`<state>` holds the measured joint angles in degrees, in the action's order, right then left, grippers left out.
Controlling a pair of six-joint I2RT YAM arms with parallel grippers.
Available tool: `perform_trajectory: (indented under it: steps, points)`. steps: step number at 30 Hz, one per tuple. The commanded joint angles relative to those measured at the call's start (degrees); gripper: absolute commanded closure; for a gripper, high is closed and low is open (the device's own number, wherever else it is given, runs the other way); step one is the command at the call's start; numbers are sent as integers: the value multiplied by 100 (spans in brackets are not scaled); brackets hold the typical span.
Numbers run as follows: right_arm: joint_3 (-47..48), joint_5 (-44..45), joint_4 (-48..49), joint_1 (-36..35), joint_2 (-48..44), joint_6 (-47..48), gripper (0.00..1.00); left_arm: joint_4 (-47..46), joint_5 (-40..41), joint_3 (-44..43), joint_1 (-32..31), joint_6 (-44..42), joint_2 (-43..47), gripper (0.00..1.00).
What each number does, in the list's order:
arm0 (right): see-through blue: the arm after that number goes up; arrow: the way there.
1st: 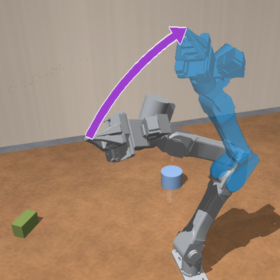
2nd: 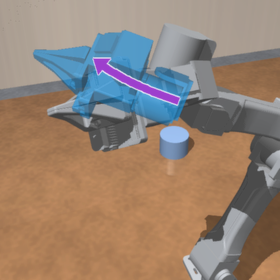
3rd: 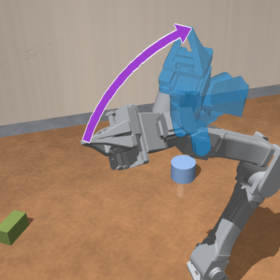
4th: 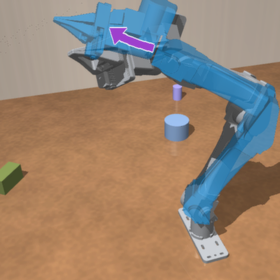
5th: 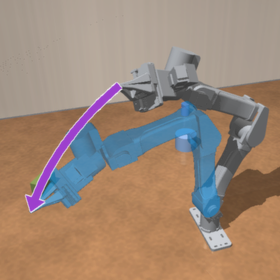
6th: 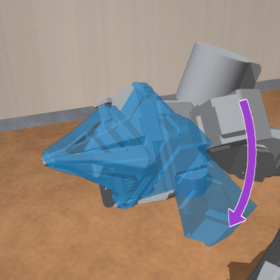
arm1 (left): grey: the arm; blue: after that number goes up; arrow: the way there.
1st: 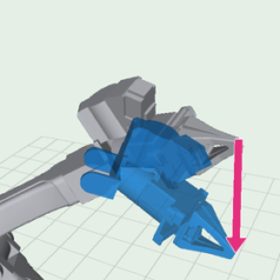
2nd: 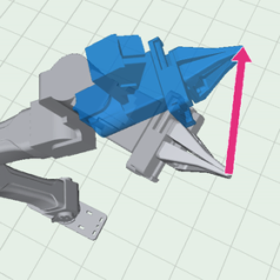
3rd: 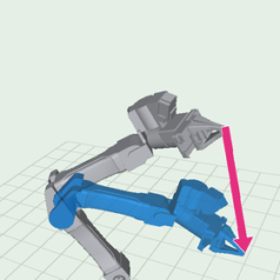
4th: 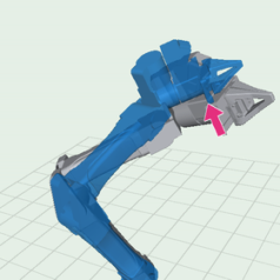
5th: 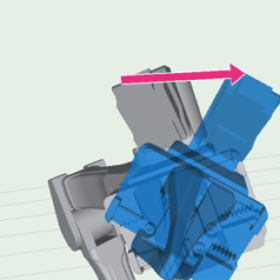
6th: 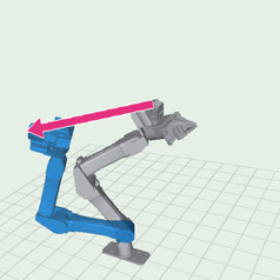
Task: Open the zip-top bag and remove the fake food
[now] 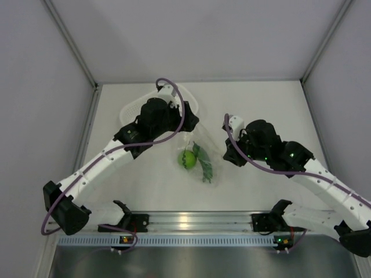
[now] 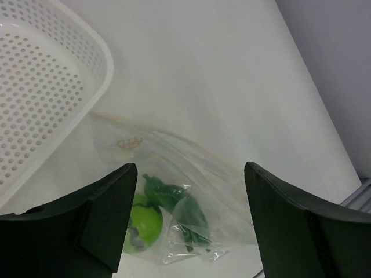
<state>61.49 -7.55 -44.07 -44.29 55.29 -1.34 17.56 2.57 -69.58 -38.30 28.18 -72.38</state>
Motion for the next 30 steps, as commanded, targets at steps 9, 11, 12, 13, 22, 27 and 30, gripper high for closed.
perform_trajectory:
  steps: [9, 11, 12, 13, 22, 27, 30]
  points:
    - [170, 298, 435, -360, 140, -85, 100, 907, 455, -556, -459, -270, -715, 27]
    - [161, 298, 470, -396, 140, -85, 100, 898, 350, -609, -459, -252, -830, 27]
    - [161, 298, 461, -422, 149, -85, 100, 898, 210, -644, -459, -243, -944, 27]
    - [161, 307, 461, -440, 158, -85, 100, 898, 174, -679, -459, -217, -988, 28]
    - [12, 657, 610, -492, 131, -146, 100, 898, 138, -776, -547, -199, -1129, 95]
    - [-199, 720, 830, -484, 79, -331, 96, 994, 60, -925, -555, -479, -1006, 100]
    - [-217, 1141, 901, -466, -202, -611, 57, 1091, -509, -1153, -555, -848, -1032, 100]
